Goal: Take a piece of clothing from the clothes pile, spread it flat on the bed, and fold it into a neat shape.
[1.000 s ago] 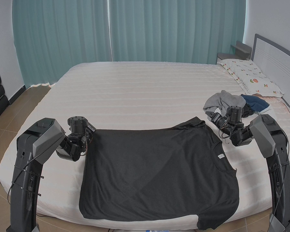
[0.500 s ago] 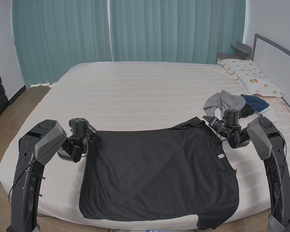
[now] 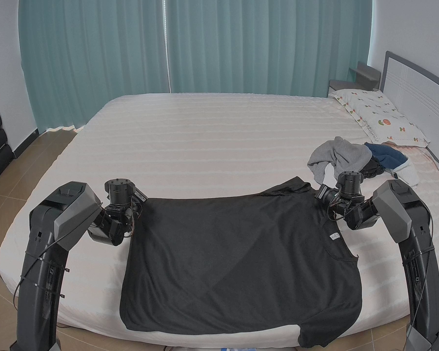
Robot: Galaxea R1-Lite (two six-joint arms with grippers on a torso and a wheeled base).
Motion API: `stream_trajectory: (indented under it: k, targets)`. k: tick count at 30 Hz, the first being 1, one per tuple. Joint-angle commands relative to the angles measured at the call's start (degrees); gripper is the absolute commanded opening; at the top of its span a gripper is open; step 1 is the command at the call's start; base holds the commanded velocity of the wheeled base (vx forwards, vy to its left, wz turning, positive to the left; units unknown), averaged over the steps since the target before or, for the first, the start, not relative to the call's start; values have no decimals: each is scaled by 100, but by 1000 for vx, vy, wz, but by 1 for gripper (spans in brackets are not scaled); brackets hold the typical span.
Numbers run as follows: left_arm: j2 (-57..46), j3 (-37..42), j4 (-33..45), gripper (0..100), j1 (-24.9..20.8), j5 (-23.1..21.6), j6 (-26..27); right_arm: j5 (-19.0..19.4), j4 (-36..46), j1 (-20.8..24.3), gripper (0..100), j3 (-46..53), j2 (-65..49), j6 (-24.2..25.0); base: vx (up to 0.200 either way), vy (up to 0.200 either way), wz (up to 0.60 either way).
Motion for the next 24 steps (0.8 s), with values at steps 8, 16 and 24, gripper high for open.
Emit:
stream_trajectory:
  k: [8, 16, 24]
  targets:
    - [227, -334, -56, 0, 18, 61, 51, -493, -1, -61, 0, -645, 159, 3, 0, 0, 0]
    - [350, -616, -73, 0, 44, 254, 59, -502, -45, -79, 0, -707, 229, 20, 0, 0, 0]
    - [359, -616, -38, 0, 53, 263, 86, -792, -124, -61, 0, -1304, 537, 29, 0, 0, 0]
